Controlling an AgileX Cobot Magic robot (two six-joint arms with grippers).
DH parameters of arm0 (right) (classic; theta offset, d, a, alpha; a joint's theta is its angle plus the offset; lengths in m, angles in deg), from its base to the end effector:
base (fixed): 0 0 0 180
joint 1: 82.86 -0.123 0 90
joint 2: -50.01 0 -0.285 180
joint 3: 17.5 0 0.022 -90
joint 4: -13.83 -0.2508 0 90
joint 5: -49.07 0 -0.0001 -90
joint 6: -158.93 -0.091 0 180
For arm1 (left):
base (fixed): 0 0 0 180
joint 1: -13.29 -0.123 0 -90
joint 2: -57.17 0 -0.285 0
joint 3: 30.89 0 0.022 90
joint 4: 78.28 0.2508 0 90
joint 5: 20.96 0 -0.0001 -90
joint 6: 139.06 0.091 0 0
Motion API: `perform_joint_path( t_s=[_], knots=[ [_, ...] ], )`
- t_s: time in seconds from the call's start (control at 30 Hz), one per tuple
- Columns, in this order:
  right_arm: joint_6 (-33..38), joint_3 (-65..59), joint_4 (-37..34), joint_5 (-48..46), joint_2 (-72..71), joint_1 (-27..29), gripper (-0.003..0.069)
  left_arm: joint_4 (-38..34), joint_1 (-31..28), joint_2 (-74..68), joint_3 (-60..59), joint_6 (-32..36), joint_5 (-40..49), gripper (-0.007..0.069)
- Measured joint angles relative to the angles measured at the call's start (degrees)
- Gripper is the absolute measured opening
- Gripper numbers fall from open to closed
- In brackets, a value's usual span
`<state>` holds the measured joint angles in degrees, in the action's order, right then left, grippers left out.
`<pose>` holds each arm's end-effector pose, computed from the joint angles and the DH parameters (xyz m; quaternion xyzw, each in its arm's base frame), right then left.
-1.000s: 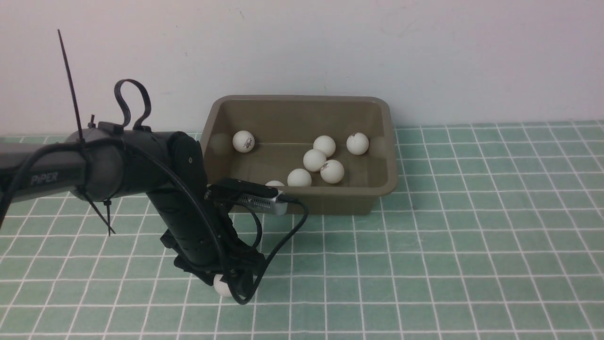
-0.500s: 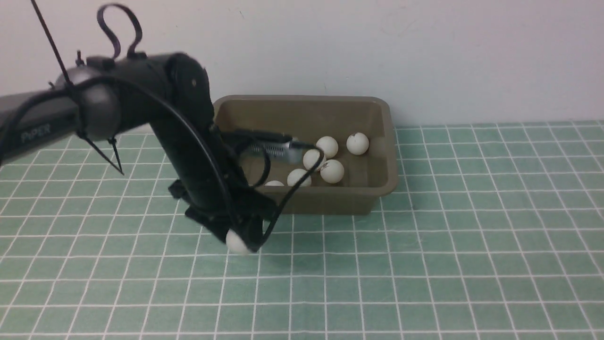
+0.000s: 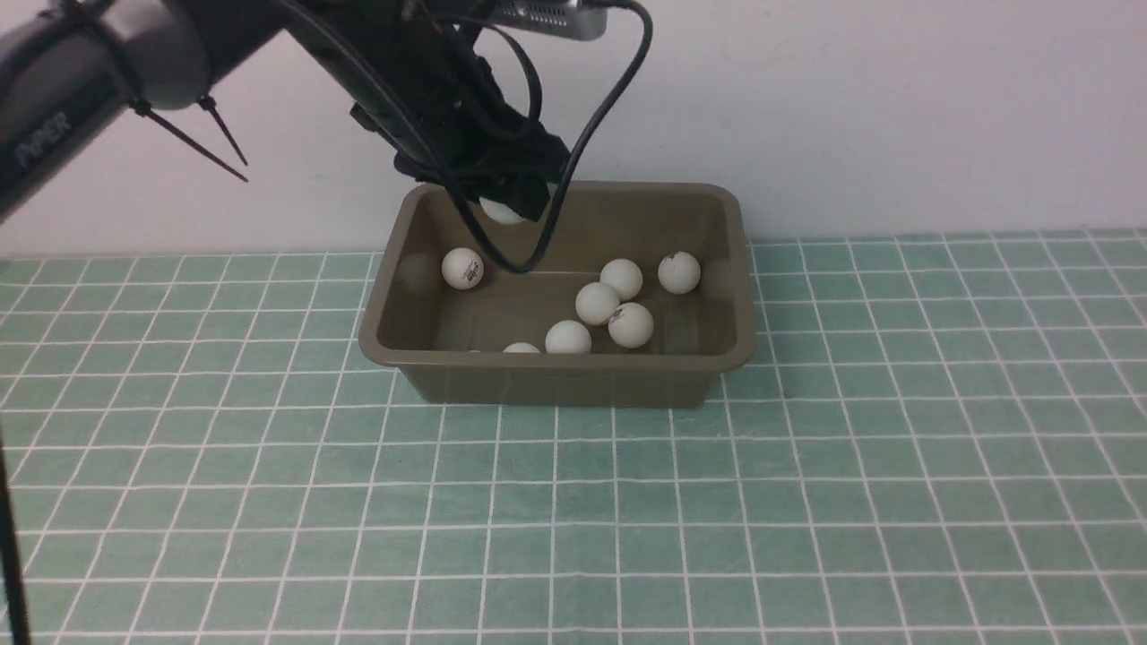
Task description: Put the table tennis balls in the box on the green coffee tablecloth.
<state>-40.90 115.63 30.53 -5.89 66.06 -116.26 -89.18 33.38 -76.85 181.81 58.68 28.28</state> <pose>0.0271 -0.0078 0.2957 -0.1101 0.8404 0.0992 0.5213 0.4587 -0.1817 0.2222 0.2727 0.9243 -0.0905 0.2511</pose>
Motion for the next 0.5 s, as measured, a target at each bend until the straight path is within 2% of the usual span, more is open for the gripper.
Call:
perform_joint_path(
  t_s=[0.27, 0.5],
  knots=[
    [0.00, 0.00, 0.00, 0.00, 0.00, 0.00, -0.0016, 1.21, 0.00, -0.06, 0.00, 0.08, -1.00, 0.0368],
    [0.00, 0.00, 0.00, 0.00, 0.00, 0.00, -0.0016, 2.03, 0.00, -0.06, 0.00, -0.03, -2.12, 0.0427]
  ],
)
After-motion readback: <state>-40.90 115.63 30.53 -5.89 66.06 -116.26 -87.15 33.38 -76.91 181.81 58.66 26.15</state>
